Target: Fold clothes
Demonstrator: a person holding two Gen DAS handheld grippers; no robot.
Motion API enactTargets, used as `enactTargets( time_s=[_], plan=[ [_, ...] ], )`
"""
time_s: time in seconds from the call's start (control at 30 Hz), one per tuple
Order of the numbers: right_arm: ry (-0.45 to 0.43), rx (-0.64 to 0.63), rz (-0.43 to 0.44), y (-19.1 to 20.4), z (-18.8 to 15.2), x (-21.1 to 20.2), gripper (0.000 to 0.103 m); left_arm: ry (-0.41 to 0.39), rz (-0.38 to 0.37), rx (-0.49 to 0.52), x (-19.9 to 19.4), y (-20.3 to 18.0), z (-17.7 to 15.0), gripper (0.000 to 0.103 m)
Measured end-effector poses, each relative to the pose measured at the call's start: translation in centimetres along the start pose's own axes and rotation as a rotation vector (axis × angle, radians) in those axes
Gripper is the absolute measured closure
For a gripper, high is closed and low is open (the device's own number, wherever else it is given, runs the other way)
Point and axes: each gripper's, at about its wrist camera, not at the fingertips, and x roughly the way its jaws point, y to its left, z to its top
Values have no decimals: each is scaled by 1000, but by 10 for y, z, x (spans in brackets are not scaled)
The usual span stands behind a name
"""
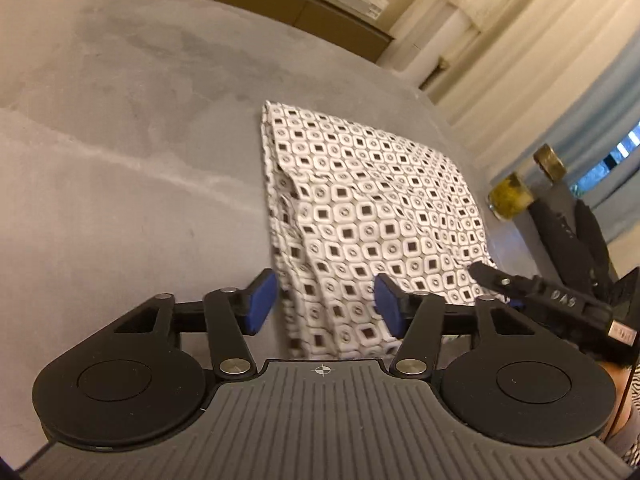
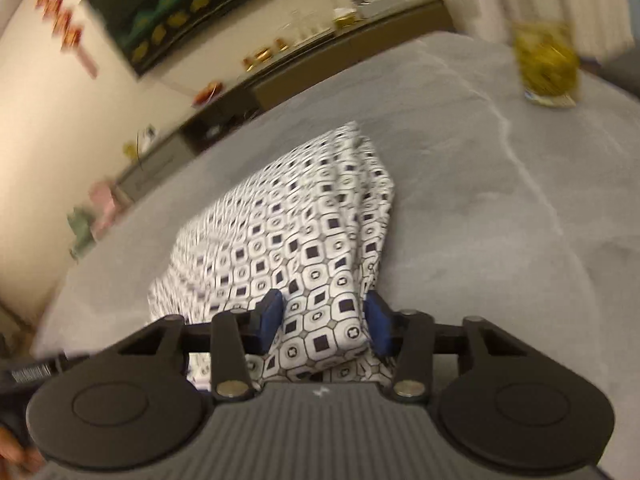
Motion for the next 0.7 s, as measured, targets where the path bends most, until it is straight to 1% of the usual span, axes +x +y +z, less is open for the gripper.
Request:
enactTargets(
  time_s=[0.03, 0.07, 0.13, 0.23, 0.4, 0.47, 0.53, 0.6, 0.7],
  plan=[
    [11, -31, -6, 10, 0, 4, 66, -10, 42, 22, -1, -3, -1, 83],
    [20, -51, -8, 20, 0, 9, 67, -26, 86, 36, -3, -4, -1, 85],
    [35, -80, 0, 40, 1, 18, 68, -54, 143, 32, -9, 2, -1, 88],
    [59, -119, 17, 72, 5, 37, 68, -88, 219, 5, -22, 24, 5, 88],
    [93, -184, 70, 144, 17, 86, 68, -164, 361, -62, -46, 75, 23, 88],
    [93, -213, 87, 172, 18, 105, 68, -188, 401, -82, -51, 98, 33, 87],
    [94, -231, 95, 195, 24, 125, 68, -198, 416, -84, -50, 112, 45, 86],
    [99, -230, 100, 213, 33, 144, 68, -205, 427, -82, -47, 125, 57, 86],
    [88, -251, 78, 232, 46, 170, 68, -216, 444, -80, -44, 144, 76, 85]
  ],
)
